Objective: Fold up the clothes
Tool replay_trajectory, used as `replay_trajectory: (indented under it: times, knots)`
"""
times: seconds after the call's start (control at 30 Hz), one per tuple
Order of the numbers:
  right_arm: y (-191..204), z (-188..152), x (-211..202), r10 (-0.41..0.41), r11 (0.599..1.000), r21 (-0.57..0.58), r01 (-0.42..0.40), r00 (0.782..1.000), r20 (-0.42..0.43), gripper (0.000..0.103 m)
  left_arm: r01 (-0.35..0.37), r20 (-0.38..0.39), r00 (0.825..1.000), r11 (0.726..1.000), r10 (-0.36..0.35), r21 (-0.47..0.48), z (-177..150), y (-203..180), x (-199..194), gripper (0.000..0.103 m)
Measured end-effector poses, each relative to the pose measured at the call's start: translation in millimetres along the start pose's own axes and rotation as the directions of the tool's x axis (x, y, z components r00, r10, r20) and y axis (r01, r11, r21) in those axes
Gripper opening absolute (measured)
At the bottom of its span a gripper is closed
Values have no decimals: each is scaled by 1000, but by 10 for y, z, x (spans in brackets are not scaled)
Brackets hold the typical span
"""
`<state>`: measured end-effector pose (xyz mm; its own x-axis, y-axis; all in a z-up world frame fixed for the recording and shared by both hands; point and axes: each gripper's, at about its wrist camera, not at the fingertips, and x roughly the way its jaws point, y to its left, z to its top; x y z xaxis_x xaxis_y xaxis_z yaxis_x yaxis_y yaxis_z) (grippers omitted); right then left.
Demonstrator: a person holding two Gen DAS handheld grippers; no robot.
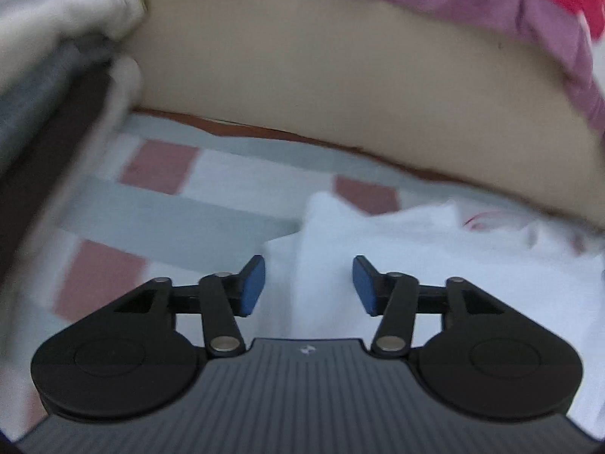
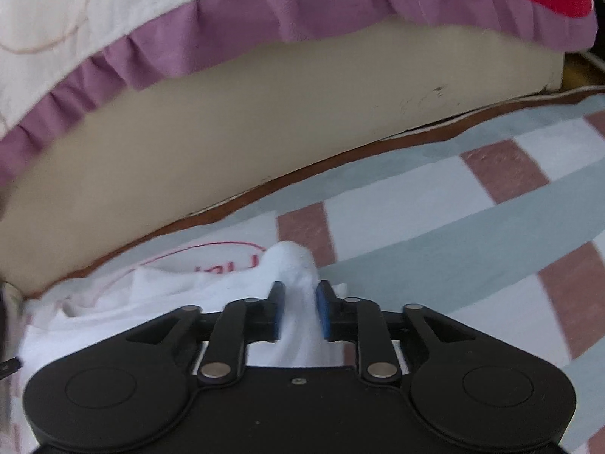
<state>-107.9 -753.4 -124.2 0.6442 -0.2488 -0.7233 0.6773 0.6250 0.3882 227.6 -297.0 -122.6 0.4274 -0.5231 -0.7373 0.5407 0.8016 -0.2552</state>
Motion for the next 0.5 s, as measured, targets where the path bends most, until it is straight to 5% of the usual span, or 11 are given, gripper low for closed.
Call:
replay_trajectory:
  times: [0.1,0.13,0.2,0.23,0.27,0.5]
  knots:
    - [9,-27,100,-21,1000,-7,21,1000,15,48,82,37,996,992,-79,-96,63,51,118,46]
    - [13,-39,140,-30,999,-12,31,999,20,48,63,29,998,997,-62,-47,68,-15,157,0]
    - [58,-68,189,-52,995,-78,56,998,47,48,-17,41,999,996,14,84,47,-195,183,1]
    - [88,-84,208,-63,990,-120,70,996,64,35,-49,93,995,985,34,164,2,-315,119,1]
    - [117,-100,227,-73,983,-162,85,994,82,7,-56,155,988,972,21,227,-49,-417,11,1]
    - [257,6,-132,-13,975,-209,75,958,285,7,-174,318,942,967,108,187,130,-463,-348,1]
